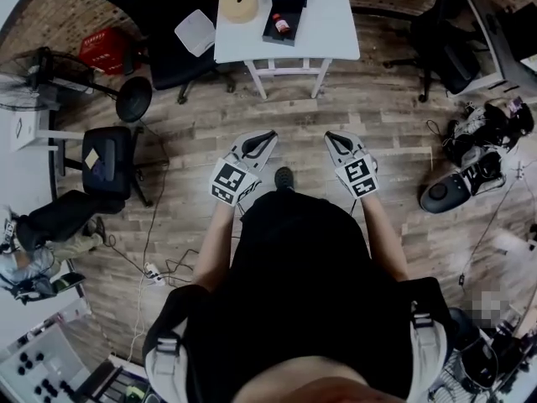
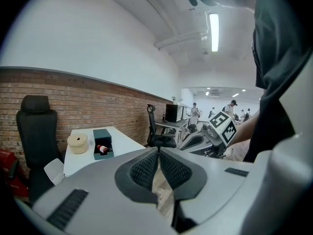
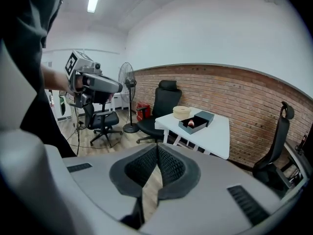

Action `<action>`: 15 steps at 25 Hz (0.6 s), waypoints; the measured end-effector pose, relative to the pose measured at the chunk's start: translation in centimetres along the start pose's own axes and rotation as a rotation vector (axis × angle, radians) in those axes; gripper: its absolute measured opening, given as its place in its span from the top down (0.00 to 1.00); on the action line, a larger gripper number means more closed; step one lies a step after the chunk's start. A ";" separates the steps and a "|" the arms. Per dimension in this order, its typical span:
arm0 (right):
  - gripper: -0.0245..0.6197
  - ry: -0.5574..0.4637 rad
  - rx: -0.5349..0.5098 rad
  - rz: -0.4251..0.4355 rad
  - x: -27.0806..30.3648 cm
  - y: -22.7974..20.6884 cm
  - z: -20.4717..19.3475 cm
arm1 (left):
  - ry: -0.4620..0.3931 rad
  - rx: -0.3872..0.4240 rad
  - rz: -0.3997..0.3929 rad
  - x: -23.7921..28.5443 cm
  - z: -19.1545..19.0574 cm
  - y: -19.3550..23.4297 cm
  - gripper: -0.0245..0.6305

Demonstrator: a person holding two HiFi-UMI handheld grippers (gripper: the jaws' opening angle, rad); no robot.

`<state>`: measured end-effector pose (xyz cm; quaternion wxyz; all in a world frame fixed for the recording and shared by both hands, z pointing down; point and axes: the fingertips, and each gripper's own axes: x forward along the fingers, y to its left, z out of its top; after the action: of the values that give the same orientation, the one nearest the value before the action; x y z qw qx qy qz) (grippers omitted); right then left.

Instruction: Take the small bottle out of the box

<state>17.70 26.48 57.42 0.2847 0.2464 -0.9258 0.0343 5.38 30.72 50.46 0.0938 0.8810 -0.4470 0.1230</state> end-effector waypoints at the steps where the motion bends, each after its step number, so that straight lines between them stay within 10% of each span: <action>1: 0.96 -0.006 0.003 -0.007 0.3 -0.1 0.4 | 0.006 0.007 -0.009 0.1 0.0 0.4 0.92; 15: 0.96 -0.012 0.033 -0.083 2.5 -1.2 2.0 | -0.003 0.043 -0.087 0.7 0.8 3.6 0.92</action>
<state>15.44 23.95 57.01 0.2760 0.2896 -0.9158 0.0361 3.02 27.87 50.12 0.0791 0.9018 -0.4055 0.1269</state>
